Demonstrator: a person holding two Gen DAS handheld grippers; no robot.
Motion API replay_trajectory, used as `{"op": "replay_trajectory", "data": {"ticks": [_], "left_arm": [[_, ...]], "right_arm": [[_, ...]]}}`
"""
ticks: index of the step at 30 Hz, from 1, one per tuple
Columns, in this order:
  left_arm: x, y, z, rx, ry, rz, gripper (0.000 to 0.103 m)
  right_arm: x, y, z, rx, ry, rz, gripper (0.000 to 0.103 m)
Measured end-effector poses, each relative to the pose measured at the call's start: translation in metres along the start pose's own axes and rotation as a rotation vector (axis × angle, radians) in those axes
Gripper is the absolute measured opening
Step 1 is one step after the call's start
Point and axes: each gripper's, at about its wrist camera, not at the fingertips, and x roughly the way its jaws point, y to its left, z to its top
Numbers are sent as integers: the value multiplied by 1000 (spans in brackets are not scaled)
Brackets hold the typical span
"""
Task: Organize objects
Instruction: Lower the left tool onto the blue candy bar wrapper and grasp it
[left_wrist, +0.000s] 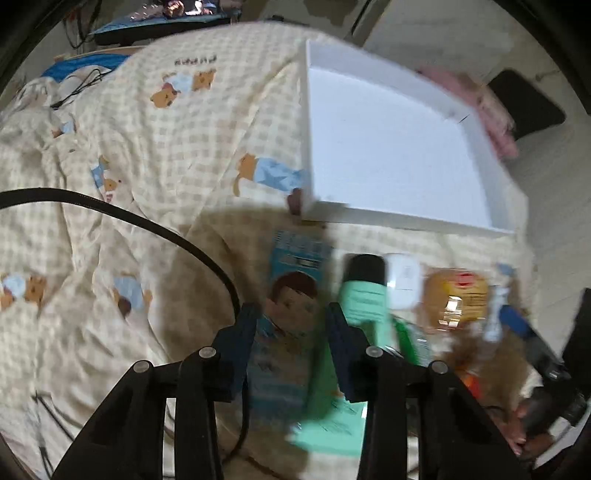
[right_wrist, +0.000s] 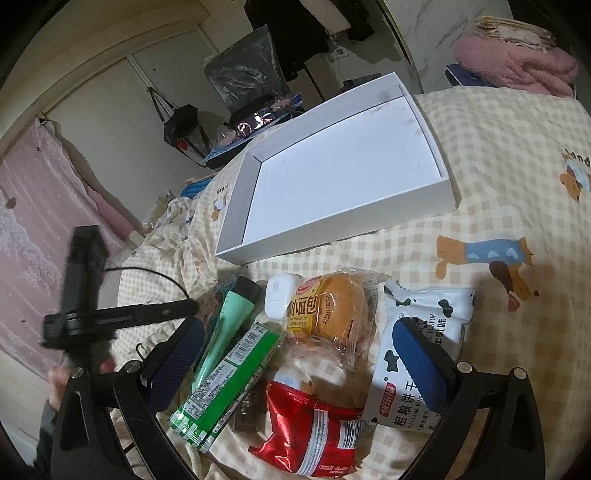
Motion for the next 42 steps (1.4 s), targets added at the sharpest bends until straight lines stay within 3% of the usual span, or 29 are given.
{"op": "replay_trajectory", "data": {"ticks": [4,7,9,11,14,23,29,35,36,38,42], "left_arm": [[30,-5,19,78,110,0,53],[44,-14,29,145,163,14,53],[41,-19,30,156,140,28,53],[37,-19,27,117,107,39,37],[31,-10,19,23,65,39,33],[19,-1,-16,-143,-51,26,36],[22,-22,-10,-73,-17,88,42],[26,-28,-2,-59,7,75,44],[25,-30,-2,-54,4,77,44],[20,-34,1,-53,-11,79,32],[-5,-37,6,-70,-61,56,32]], "right_arm": [[2,-2,0,1,6,2,103],[3,-4,1,8,9,7,103],[3,-5,1,12,8,11,103],[5,-5,1,13,10,12,103],[5,-6,0,15,12,15,103],[6,-6,1,14,12,14,103],[6,-6,0,15,12,17,103],[6,-6,0,15,12,17,103],[6,-6,0,16,13,17,103],[6,-6,0,16,12,18,103],[5,-7,-1,21,10,22,103]]}}
